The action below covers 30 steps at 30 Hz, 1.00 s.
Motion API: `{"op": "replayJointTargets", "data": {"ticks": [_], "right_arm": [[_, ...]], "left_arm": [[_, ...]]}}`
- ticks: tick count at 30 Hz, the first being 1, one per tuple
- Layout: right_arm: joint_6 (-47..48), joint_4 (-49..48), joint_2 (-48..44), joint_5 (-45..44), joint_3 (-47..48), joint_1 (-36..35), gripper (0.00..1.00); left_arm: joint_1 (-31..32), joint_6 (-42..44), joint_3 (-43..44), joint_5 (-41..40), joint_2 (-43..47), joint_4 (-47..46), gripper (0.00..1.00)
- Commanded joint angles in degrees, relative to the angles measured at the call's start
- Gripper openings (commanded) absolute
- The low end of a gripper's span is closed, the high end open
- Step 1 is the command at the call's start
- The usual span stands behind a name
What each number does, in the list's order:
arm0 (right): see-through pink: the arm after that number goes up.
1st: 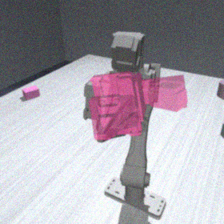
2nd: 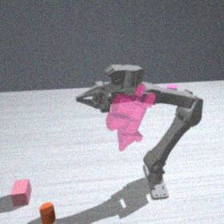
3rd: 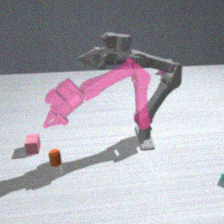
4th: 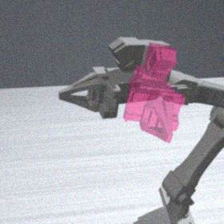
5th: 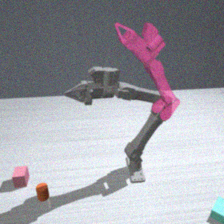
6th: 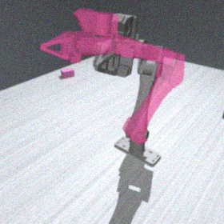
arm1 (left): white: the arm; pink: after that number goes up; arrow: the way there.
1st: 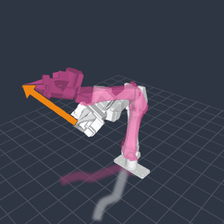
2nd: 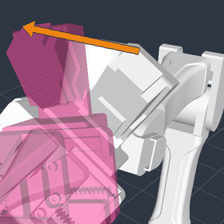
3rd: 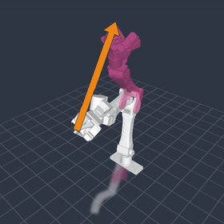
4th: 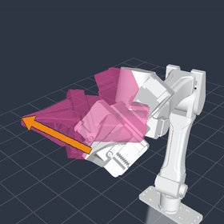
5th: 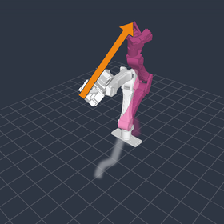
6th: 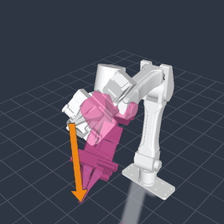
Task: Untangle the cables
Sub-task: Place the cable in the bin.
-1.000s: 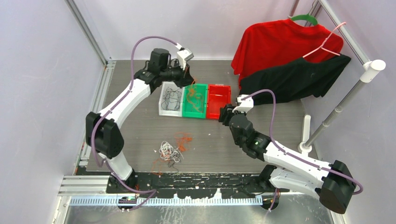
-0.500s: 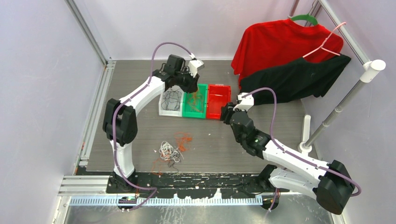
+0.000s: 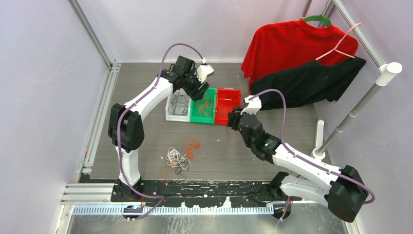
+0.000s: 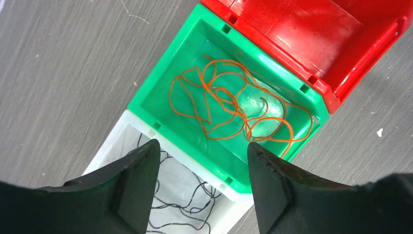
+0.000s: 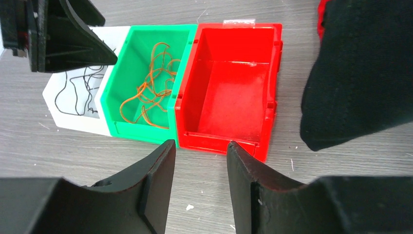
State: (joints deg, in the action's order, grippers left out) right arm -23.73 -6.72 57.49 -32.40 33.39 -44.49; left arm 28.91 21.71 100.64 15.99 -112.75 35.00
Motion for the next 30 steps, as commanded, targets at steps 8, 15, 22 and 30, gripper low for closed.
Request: {"op": "replayJointTargets", "data": {"ticks": [8, 15, 22, 30], "right_arm": [[-4.21, -1.16, 8.60, 18.40, 11.61, 1.90, 0.51], [-9.98, -3.26, 23.27, 33.59, 19.38, 5.87, 0.50], [-12.74, -5.39, 35.60, 40.23, 26.09, 8.60, 0.36], [-11.74, -2.97, 48.32, 40.35, 36.21, 10.57, 0.20]], "left_arm": [[-0.15, 9.54, 8.03, -2.90, 0.99, 10.75, 0.71], [-5.15, 5.00, 18.12, 0.43, 0.83, 22.61, 0.82], [-11.28, 4.99, 32.48, 11.76, -0.46, 45.20, 0.95], [-13.56, 16.75, 17.71, 18.99, 7.72, 53.95, 1.00]]}}
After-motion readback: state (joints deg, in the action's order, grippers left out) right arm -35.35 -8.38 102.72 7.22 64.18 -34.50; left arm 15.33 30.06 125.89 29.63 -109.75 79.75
